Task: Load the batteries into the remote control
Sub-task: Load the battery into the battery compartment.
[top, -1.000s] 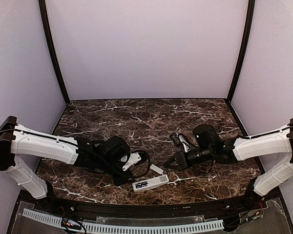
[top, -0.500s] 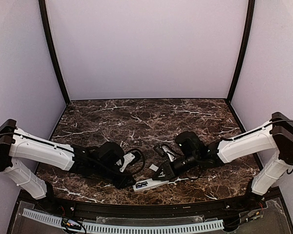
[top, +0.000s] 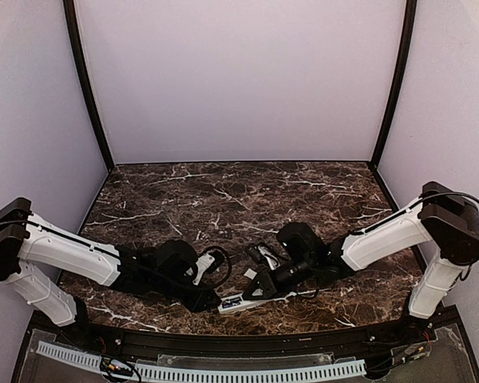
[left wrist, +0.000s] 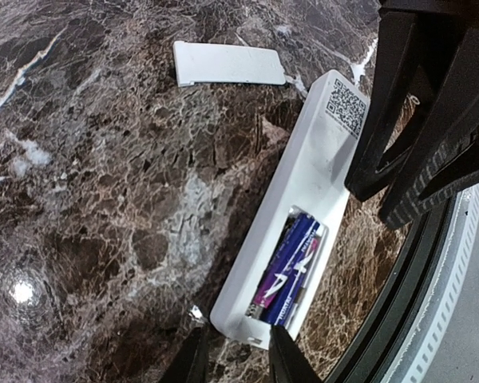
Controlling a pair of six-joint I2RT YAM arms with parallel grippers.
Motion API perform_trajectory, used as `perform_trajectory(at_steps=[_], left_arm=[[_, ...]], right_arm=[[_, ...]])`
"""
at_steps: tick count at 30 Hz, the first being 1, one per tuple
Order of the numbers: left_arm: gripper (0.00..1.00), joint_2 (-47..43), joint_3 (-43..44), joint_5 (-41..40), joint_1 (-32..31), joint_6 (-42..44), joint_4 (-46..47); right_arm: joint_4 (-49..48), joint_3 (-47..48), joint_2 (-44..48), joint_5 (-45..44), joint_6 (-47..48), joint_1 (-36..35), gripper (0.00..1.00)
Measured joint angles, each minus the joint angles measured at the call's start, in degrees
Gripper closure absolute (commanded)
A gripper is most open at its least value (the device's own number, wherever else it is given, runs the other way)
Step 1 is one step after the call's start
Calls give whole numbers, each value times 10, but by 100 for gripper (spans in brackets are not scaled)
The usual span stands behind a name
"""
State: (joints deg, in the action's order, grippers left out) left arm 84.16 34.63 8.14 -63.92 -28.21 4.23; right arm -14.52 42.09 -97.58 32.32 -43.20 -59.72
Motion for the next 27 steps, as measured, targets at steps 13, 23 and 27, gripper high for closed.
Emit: perform_trajectory(at_steps=[13,23,27], left_arm=[[74,15,-3,0,-6,-10,35],[74,15,-11,0,-6,-10,46],[74,15,-14,0,-7,-10,52]], right_arm=[[5,26,-23,-13,-6,-7,88],[14,42,-39,-21,-6,-13,91],[18,43,-39,-25,-6,-14,91]])
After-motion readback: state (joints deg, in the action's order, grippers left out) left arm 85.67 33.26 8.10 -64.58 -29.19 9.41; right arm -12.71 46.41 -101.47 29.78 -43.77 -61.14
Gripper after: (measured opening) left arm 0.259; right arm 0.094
